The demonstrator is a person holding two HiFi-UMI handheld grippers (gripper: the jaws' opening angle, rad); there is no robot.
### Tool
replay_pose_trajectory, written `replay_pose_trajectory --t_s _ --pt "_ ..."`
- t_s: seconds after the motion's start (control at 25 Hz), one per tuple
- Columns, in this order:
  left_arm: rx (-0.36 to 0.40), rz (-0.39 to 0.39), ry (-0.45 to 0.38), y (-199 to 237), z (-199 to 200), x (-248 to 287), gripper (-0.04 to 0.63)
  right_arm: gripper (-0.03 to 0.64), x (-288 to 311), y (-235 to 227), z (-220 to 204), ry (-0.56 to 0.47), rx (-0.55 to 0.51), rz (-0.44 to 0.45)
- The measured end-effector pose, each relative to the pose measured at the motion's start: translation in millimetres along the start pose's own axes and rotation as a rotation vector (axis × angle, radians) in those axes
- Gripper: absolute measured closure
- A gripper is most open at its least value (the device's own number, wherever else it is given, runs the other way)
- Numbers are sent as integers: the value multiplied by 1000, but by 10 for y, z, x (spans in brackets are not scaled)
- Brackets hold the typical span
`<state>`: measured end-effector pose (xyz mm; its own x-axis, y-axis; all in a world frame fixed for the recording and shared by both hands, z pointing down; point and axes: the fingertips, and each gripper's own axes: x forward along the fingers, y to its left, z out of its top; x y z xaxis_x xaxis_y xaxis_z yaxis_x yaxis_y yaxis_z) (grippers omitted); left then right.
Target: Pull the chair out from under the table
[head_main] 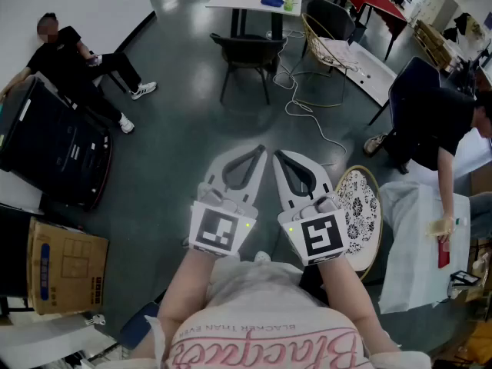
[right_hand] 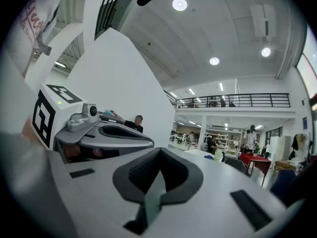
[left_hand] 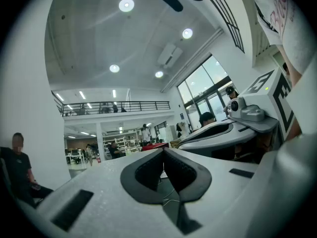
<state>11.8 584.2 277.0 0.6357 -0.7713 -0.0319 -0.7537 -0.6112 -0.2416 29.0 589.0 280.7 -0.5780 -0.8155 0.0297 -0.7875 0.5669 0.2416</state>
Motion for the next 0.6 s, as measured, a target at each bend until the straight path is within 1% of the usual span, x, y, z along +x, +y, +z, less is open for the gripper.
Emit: replay_pose_trajectory --t_s 0.2,0.36,0.48,0.6 --pt "0 16 6 -127 30 71 592 614 -121 -109 -61 0 35 -5" --pt "3 30 14 -240 13 106 592 614 -196 -155 -113 -6 30 7" --pt "1 26 23 -311 -34 138 592 614 -225 -189 -169 -4 33 9" --pt "-18 25 26 -340 -90 167 592 614 -229 -208 -215 -8 41 15"
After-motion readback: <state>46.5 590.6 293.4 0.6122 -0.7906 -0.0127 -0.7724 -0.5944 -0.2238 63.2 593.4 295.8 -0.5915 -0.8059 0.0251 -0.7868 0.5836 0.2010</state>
